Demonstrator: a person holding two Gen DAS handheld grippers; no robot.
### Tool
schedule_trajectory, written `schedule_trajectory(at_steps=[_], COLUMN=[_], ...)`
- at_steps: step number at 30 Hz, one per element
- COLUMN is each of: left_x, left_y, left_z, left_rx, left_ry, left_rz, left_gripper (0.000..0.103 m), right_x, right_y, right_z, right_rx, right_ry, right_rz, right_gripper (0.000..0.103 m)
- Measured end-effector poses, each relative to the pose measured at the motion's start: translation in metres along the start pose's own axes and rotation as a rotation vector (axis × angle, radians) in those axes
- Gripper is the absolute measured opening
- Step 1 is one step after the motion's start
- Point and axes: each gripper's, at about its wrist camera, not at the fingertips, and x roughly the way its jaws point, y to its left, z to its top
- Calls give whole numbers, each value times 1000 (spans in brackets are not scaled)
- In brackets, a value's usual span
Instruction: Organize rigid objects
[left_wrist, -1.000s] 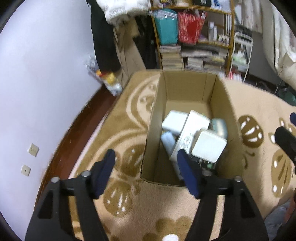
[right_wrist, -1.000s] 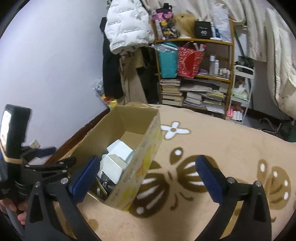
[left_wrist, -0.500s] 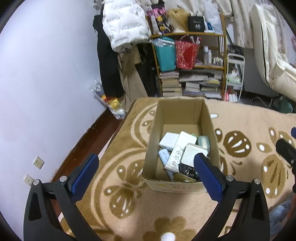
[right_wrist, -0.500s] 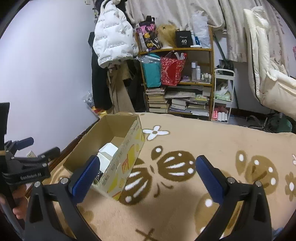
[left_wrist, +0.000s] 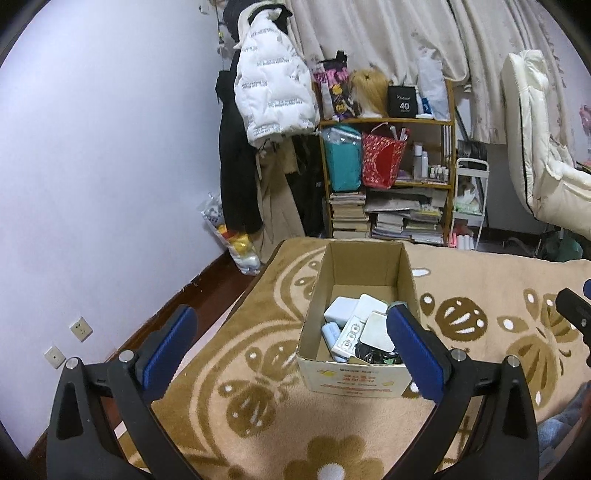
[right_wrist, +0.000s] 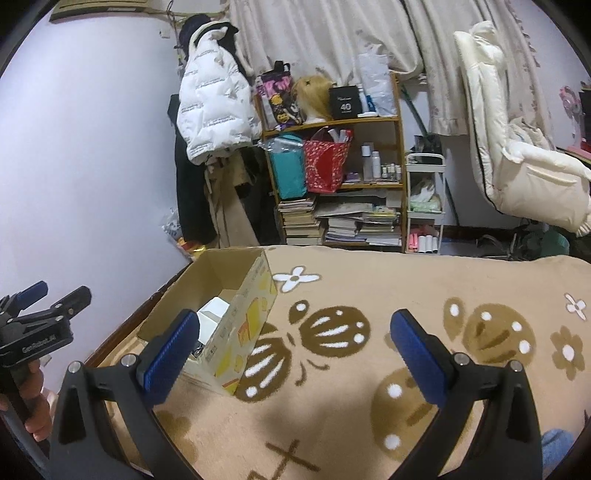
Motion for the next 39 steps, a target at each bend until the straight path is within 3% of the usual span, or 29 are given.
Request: schedule_trajectory(at_steps=[12, 28, 39], left_x=[-9, 3, 5], left_y=[-10, -6, -15], left_z=[-9, -14, -20], left_rx=[77, 52, 98], left_ry=[-24, -12, 10], left_rz=[-12, -7, -13], left_gripper=[101, 101, 101], right_x=[-4, -3, -2], right_y=[-1, -7, -7], right_z=[-6, -12, -12], right_rx=[-5, 23, 24], right_ry=[-40, -3, -3], right_rz=[-29, -11, -13], right_gripper=[103, 103, 103])
